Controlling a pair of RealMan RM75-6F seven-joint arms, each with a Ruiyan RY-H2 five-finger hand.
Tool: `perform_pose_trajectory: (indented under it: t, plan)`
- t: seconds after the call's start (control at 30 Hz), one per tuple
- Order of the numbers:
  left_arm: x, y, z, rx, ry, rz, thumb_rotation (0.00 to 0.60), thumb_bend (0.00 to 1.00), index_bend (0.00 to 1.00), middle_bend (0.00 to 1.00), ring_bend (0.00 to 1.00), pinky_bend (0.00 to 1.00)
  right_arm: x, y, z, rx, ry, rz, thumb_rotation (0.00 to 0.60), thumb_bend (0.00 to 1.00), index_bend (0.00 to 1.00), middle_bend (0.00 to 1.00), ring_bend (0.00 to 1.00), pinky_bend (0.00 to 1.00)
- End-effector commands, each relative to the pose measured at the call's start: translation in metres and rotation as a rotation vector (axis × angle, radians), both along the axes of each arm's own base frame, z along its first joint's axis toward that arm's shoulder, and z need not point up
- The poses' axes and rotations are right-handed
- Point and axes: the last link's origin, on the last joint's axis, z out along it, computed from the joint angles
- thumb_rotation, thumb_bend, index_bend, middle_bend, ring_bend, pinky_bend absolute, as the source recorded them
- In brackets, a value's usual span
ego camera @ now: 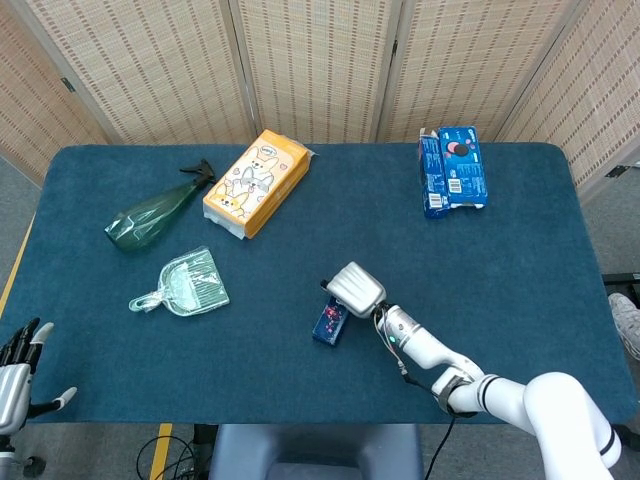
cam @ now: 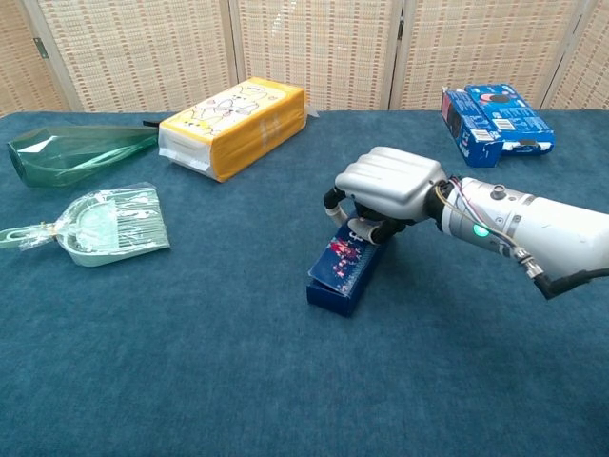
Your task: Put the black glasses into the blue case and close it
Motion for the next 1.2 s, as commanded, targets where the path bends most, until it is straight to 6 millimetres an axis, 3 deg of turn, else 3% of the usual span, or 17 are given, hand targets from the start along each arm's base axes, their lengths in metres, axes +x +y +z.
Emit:
perform_pose_trajectory:
  t: [0.03,0.33,0.5,0.7,1.1,1.17,1.2]
  plan:
    - [-0.001,0.0,0.001,0.001,0.002,0.005,0.6,0.17,0.0,0.0,0.0,0.17,0.005,-0.003,-0.001,-0.014,-0.011,-0.006,0.6,0.42,0.09,0.97,1.0,1.0]
    - [-0.001,-0.002,0.002,0.001,0.0,0.014,0.6,0.17,0.0,0.0,0.0,0.17,0.001,0.001,0.023,0.036,-0.045,-0.014,0.6,0.35,0.08,0.97,1.0,1.0]
    - [0.0,0.0,0.002,0.0,-0.002,0.005,0.6,0.17,0.0,0.0,0.0,0.17,-0.012,0.011,0.036,0.057,-0.001,-0.016,0.6,0.24,0.08,0.97,1.0,1.0]
    - [0.002,0.005,0.001,-0.009,0.002,-0.005,0.6,0.17,0.0,0.0,0.0,0.17,-0.032,0.017,0.056,0.03,-0.003,-0.069,0.6,0.23,0.08,0.97,1.0,1.0]
    - [0.006,0.009,-0.002,-0.013,0.012,-0.015,0.6,0.17,0.0,0.0,0.0,0.17,-0.003,0.0,0.018,0.111,0.108,-0.057,0.6,0.22,0.08,0.96,1.0,1.0]
    - [0.006,0.008,-0.002,-0.011,0.012,-0.012,0.6,0.17,0.0,0.0,0.0,0.17,0.002,-0.003,0.014,0.115,0.118,-0.057,0.6,0.25,0.11,0.96,1.0,1.0]
    - [0.005,0.007,-0.001,-0.01,0.011,-0.009,0.6,0.17,0.0,0.0,0.0,0.17,0.005,-0.004,0.012,0.117,0.123,-0.056,0.6,0.28,0.18,0.97,1.0,1.0]
